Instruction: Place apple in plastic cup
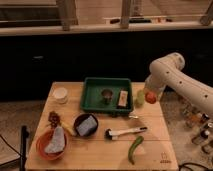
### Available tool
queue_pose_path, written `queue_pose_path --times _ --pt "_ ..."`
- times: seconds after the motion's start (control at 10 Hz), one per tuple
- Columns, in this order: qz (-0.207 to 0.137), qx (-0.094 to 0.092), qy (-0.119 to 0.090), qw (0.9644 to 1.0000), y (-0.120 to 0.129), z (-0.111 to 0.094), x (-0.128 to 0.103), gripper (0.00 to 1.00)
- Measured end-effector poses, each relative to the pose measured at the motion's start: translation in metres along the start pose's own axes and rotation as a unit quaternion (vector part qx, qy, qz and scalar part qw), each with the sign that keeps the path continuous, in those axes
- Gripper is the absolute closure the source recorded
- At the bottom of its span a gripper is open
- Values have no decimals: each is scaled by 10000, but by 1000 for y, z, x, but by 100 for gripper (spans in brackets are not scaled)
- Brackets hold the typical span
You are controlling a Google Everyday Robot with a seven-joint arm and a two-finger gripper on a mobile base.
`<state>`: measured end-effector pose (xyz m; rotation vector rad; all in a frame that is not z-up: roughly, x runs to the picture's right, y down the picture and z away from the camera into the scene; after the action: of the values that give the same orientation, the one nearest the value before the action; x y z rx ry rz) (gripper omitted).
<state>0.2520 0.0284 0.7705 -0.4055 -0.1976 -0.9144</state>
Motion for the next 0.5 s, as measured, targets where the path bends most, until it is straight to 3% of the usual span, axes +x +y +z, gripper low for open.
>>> queue_pose_path --times 0.5 --pt "-173 83 -26 9998 -28 8 9 100"
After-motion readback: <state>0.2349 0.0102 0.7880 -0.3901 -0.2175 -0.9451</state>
